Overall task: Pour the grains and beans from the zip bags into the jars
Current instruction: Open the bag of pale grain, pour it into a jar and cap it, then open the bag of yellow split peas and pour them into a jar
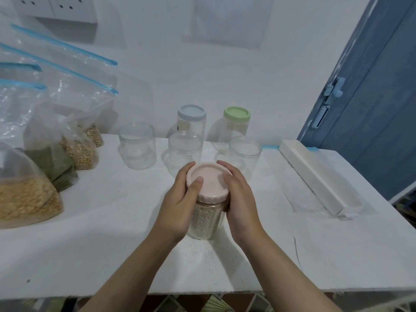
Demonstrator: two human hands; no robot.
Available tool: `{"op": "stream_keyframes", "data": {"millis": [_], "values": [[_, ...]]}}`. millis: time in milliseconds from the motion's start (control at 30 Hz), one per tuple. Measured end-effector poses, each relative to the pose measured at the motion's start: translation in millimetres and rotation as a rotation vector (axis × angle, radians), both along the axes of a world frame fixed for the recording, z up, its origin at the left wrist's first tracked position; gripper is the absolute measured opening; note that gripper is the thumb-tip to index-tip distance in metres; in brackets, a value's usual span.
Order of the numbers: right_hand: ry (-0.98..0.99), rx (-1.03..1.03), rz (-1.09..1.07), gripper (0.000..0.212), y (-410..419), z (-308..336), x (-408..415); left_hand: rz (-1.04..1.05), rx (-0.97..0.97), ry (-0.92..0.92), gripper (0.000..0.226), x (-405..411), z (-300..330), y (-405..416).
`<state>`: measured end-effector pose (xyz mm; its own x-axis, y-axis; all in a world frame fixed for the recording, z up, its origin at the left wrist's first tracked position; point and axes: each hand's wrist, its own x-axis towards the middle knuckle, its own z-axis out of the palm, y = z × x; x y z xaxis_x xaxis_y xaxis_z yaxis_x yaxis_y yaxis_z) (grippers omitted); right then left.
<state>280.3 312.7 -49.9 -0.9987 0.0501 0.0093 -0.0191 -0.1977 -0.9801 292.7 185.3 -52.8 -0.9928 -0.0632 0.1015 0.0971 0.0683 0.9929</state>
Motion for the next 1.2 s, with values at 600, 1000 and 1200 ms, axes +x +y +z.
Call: {"op": "stream_keyframes", "data": {"millis": [600,1000,1200], "values": [[0.222,0.174,0.186,0.037,-1,23,-30,0.194,0.035,0.247,0.033,-19,24,10],[0.568,0.051,0.083,0.039,-80,122,-148,0.209,-0.096,0.588,0.038,-137,133,-66],[0.556,0.052,0.038,0.037,-132,116,-232,0.213,-0.238,0.535,0.039,-222,136,-120]]}}
